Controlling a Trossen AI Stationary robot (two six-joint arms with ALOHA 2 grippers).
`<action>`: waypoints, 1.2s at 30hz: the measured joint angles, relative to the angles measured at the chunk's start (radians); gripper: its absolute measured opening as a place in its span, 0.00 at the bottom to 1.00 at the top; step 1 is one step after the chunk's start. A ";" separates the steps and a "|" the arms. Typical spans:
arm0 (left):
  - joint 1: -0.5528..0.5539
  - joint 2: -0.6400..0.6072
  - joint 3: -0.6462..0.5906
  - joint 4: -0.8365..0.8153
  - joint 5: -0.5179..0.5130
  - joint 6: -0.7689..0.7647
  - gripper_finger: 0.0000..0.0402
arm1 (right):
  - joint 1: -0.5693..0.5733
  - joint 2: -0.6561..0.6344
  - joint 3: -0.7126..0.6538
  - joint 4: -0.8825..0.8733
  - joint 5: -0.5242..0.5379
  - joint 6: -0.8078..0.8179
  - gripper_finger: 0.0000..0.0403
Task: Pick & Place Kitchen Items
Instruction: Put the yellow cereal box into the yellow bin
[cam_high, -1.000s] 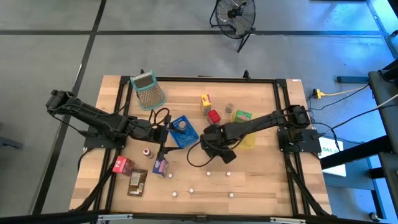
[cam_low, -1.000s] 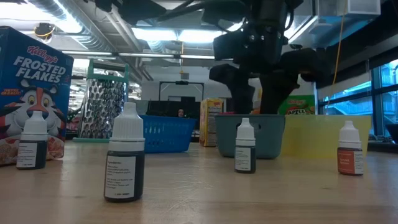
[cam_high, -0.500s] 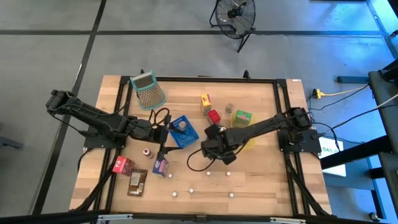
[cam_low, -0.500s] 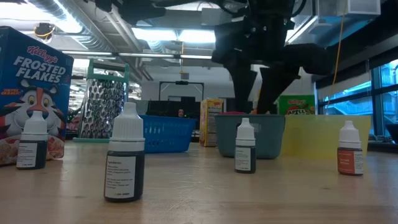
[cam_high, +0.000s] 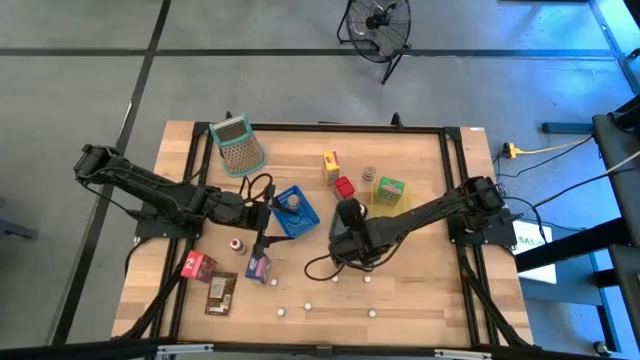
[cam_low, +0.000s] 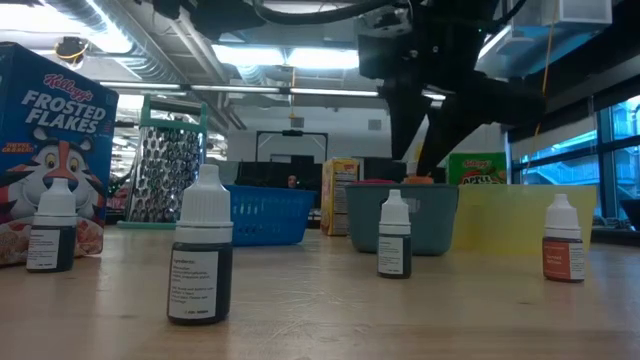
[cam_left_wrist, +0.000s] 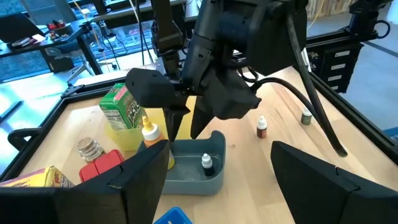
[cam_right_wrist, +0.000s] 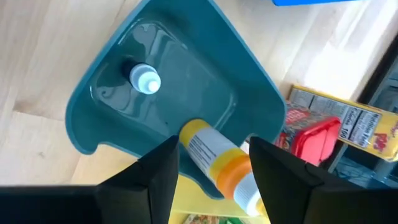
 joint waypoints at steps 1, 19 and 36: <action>0.000 0.000 0.000 -0.002 0.000 0.000 0.69 | 0.002 0.000 0.000 0.000 0.008 0.001 0.48; 0.000 -0.001 0.000 -0.005 -0.023 -0.021 0.69 | 0.005 -0.001 0.122 -0.182 0.457 0.314 0.48; 0.000 -0.158 0.000 -0.176 -0.156 -0.046 0.69 | -0.308 -0.025 0.724 -0.471 0.151 0.600 0.48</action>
